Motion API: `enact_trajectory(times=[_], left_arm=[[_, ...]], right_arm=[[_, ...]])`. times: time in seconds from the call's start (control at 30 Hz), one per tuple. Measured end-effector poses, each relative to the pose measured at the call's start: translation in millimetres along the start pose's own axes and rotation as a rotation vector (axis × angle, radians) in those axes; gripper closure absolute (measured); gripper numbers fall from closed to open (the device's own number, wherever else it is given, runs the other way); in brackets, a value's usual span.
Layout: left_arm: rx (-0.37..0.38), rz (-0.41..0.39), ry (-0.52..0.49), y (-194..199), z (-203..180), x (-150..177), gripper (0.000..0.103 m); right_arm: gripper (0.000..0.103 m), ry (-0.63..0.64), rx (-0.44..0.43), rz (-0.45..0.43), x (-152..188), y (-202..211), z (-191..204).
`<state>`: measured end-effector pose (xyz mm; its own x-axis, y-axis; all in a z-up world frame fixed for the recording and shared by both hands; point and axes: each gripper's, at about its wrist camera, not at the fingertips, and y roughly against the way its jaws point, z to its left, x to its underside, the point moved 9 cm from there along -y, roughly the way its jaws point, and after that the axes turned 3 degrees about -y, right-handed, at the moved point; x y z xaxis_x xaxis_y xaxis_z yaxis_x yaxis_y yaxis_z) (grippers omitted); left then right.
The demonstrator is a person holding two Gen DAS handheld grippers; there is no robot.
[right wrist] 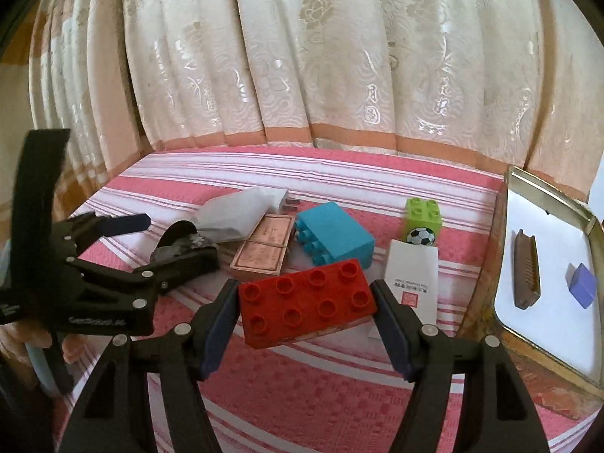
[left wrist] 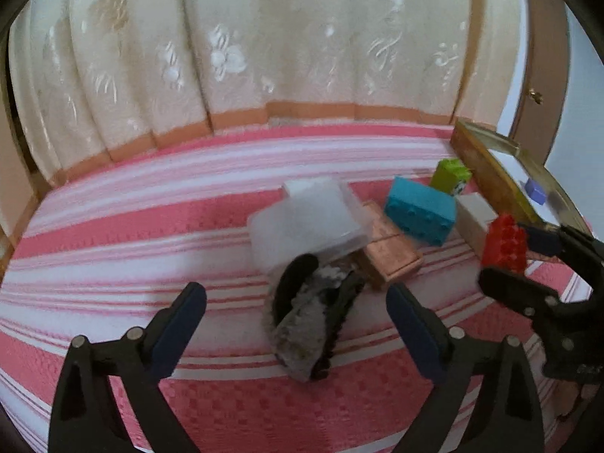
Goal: Organize rigid objects
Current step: 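Grasp the black-and-grey hair clip with the left tool and lift it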
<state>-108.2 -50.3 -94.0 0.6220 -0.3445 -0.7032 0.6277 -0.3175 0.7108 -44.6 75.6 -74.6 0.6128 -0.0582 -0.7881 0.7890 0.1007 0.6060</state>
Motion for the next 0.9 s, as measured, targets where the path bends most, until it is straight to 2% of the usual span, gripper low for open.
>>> enact_trajectory(times=[0.1,0.13,0.2,0.27,0.3,0.47,0.53,0.63,0.73,0.9], left_arm=[[0.015,0.088,0.056,-15,8,9,0.025],[0.019,0.109,0.068,-18,8,11,0.025],[0.03,0.102,0.056,-16,4,10,0.026],[0.021,0.099,0.047,-14,4,10,0.037],[0.035,0.091,0.05,-13,2,10,0.053],[0.07,0.072,0.098,-8,8,10,0.055],[0.079,0.051,0.119,-5,10,8,0.059],[0.082,0.015,0.17,-1,18,5,0.06],[0.082,-0.032,0.214,5,25,0,0.06],[0.048,-0.138,0.225,20,31,-12,0.06]], right_arm=[[0.032,0.001,-0.004,-0.006,1,1,1],[0.032,0.002,-0.007,-0.005,1,1,1],[0.032,0.003,-0.01,-0.003,2,0,1],[0.032,-0.002,-0.013,-0.003,3,1,0],[0.032,-0.005,-0.013,-0.003,3,1,0],[0.032,-0.029,-0.02,-0.002,4,1,-2],[0.032,-0.047,-0.029,-0.007,3,2,-4],[0.032,-0.066,-0.047,-0.017,2,4,-5],[0.032,-0.074,-0.052,-0.049,-2,8,-6],[0.032,-0.069,-0.038,-0.112,-9,18,-8]])
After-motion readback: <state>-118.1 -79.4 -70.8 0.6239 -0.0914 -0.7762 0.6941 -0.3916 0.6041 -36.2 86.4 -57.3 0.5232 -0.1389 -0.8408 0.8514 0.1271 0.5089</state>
